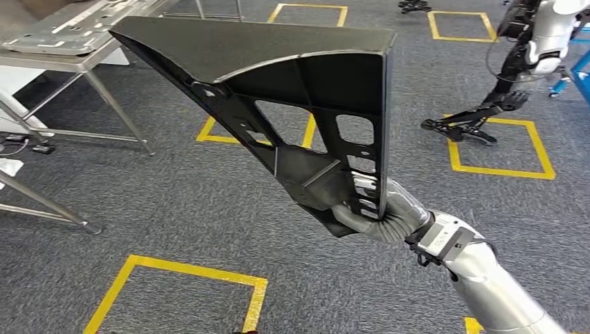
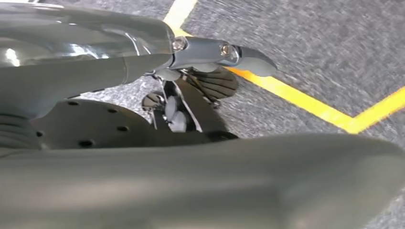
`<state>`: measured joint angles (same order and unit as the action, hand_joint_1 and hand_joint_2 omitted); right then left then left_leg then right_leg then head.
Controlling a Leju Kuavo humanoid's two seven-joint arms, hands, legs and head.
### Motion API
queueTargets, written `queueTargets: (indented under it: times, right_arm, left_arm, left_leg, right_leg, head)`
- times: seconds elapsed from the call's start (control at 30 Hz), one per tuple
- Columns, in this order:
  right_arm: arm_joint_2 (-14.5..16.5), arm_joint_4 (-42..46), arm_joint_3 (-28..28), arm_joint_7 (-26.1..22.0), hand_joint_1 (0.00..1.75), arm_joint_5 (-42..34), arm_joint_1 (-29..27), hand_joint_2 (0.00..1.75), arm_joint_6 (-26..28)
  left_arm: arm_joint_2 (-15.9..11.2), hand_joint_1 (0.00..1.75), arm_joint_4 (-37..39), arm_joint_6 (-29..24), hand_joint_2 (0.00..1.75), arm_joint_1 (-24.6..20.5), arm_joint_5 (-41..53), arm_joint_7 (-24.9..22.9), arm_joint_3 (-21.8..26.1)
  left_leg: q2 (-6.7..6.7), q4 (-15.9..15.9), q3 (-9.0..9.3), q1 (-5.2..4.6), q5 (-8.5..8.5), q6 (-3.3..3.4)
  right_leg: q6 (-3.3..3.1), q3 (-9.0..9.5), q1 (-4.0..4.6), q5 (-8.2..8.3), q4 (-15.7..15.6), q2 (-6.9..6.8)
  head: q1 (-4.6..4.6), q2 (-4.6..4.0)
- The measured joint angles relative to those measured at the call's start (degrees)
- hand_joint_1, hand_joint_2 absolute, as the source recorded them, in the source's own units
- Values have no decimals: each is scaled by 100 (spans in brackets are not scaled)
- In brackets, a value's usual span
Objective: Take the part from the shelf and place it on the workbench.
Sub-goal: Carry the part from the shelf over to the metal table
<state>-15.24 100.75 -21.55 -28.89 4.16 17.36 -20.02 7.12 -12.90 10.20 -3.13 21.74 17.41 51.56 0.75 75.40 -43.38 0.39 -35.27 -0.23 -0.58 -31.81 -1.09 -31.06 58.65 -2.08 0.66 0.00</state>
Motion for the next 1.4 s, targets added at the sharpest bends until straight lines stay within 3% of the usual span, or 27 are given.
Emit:
queueTargets:
  times: [0.03,0.07,0.13,0.2,0.27,0.3,0.37,0.4,0.47,0.5,0.53,0.6,0.67,0.73,0.77,0.8,0.87,0.93,1.0,1.03,1.1,1.17,1.23,1.3,1.33,1.4]
  right_arm:
    - [5,-15,-6,0,175,-5,10,175,-16]
    - [10,-26,-13,0,175,-13,27,175,-33]
    - [15,-43,-28,-2,175,-40,89,175,-74]
    - [16,-70,-52,-4,175,-77,173,175,-121]
    - [19,-105,-86,2,175,-106,251,175,-151]
    - [18,-121,-99,5,175,-115,280,175,-158]
    - [13,-146,-109,10,175,-132,314,175,-160]
    - [5,-163,-108,9,175,-138,317,175,-161]
    - [-4,-202,-107,9,175,-152,300,175,-163]
    - [-6,-218,-107,9,175,-161,287,175,-164]
    - [-6,-232,-107,9,175,-172,280,175,-164]
    - [-6,-250,-107,9,175,-190,287,175,-166]
    - [-4,-268,-109,9,175,-197,306,175,-178]
    - [2,-289,-116,10,175,-199,334,175,-197]
    - [12,-297,-121,11,175,-199,355,175,-206]
    - [25,-304,-127,11,175,-200,383,175,-213]
    - [56,-311,-136,10,175,-203,438,175,-220]
    - [70,-328,-142,10,175,-205,472,175,-228]
    - [79,-361,-159,11,175,-207,488,175,-243]
    - [87,-379,-171,11,175,-209,497,175,-253]
    - [104,-404,-199,11,175,-221,528,175,-279]
    - [114,-419,-222,10,175,-239,569,175,-296]
    - [123,-439,-244,9,175,-254,598,175,-309]
    - [142,-455,-262,9,175,-264,621,175,-325]
    - [152,-458,-268,8,175,-270,633,175,-330]
    - [156,-470,-271,5,175,-284,651,175,-334]
  left_arm:
    - [-1,0,0,-13,0,10,3,-34,1]
    - [-3,0,0,-35,0,20,9,-82,3]
    - [-7,0,0,-104,0,21,35,-215,4]
    - [-9,0,0,-188,0,9,66,-393,7]
    - [-12,0,0,-271,0,17,103,-556,14]
    - [-15,0,0,-309,0,29,130,-619,16]
    - [-22,0,0,-383,0,32,190,-734,18]
    - [-24,0,0,-416,0,27,220,-789,18]
    - [-26,0,0,-479,0,19,274,-906,18]
    - [-26,0,0,-506,0,24,290,-951,19]
    - [-26,0,0,-526,0,31,301,-986,19]
    - [-26,0,0,-546,0,40,314,-1034,20]
    - [-26,0,0,-540,0,31,333,-1060,21]
    - [-26,0,0,-529,0,33,345,-1064,27]
    - [-29,0,0,-520,0,44,346,-1061,32]
    - [-34,0,0,-509,0,57,346,-1055,39]
    - [-45,0,0,-486,0,53,346,-1043,50]
    - [-48,0,0,-476,0,24,346,-1032,57]
    - [-48,0,0,-462,0,18,346,-1022,66]
    - [-48,0,0,-451,0,24,346,-1016,72]
    - [-48,0,0,-426,0,39,346,-997,87]
    - [-48,0,0,-413,0,28,346,-978,98]
    - [-49,0,0,-403,0,14,346,-976,108]
    - [-52,0,0,-396,0,23,346,-980,128]
    - [-55,0,0,-396,0,28,346,-981,139]
    - [-59,0,0,-396,0,18,346,-984,157]
  left_leg:
    - [-24,-115,39,17,133,-13]
    - [-71,-435,186,28,345,-17]
    - [-289,-1182,551,-3,676,20]
    - [-438,-1490,690,-68,726,101]
    - [-358,-1518,692,-99,710,189]
    - [-300,-1540,713,-95,709,227]
    - [-185,-1582,768,-68,712,299]
    - [-126,-1589,782,-66,707,322]
    - [14,-1588,799,-73,693,354]
    - [93,-1587,813,-78,685,359]
    - [174,-1585,834,-81,675,361]
    - [335,-1579,880,-78,648,345]
    - [482,-1555,873,-74,624,304]
    - [616,-1548,829,-51,628,242]
    - [677,-1557,814,-37,636,209]
    - [659,-1551,811,-39,625,179]
    - [398,-1331,707,-56,474,109]
    - [89,-673,376,-41,152,38]
    - [11,-65,48,-6,-30,-7]
    - [-4,-43,23,6,34,-18]
    - [-107,-643,308,14,417,-8]
    - [-354,-1320,645,-42,672,52]
    - [-462,-1514,734,-108,665,123]
    - [-349,-1555,759,-111,665,187]
    - [-290,-1581,787,-98,670,219]
    - [-178,-1625,841,-60,680,280]
  right_leg:
    - [14,34,-2,-29,0,-79]
    - [32,77,-5,-63,0,-152]
    - [82,156,3,-132,0,-280]
    - [142,194,22,-178,-7,-380]
    - [211,240,13,-216,-31,-474]
    - [239,265,-2,-254,-14,-438]
    - [258,156,-26,-461,302,-177]
    - [248,-11,-26,-618,639,-10]
    - [233,-464,-15,-878,1405,145]
    - [231,-621,-10,-868,1607,169]
    - [232,-676,-6,-736,1584,186]
    - [230,-500,-9,-234,948,302]
    - [216,-283,-26,88,306,582]
    - [189,-221,-23,107,122,710]
    - [168,-208,-21,104,101,651]
    - [140,-192,-25,107,83,584]
    - [73,-154,-41,105,51,420]
    - [26,-129,-30,79,45,234]
    - [16,-110,-21,49,47,54]
    - [23,-95,-21,31,47,-26]
    - [53,-36,-20,-18,48,-166]
    - [106,21,-2,-72,47,-283]
    - [166,64,17,-113,37,-392]
    - [228,131,3,-159,20,-479]
    - [249,146,-9,-211,62,-415]
    - [265,-6,-27,-453,468,-114]
  head:
    - [0,0]
    - [0,-1]
    - [0,-1]
    - [-1,0]
    - [-1,-1]
    - [0,-1]
    - [-5,0]
    - [-8,0]
    - [-12,-1]
    - [-12,-1]
    - [-12,-1]
    - [-13,0]
    - [-11,0]
    - [-10,0]
    - [-11,0]
    - [-10,-1]
    - [-3,-1]
    - [3,-1]
    - [2,-1]
    - [2,-1]
    - [2,-1]
    - [3,-1]
    - [2,-1]
    - [0,-2]
    - [0,-2]
    - [-7,-2]
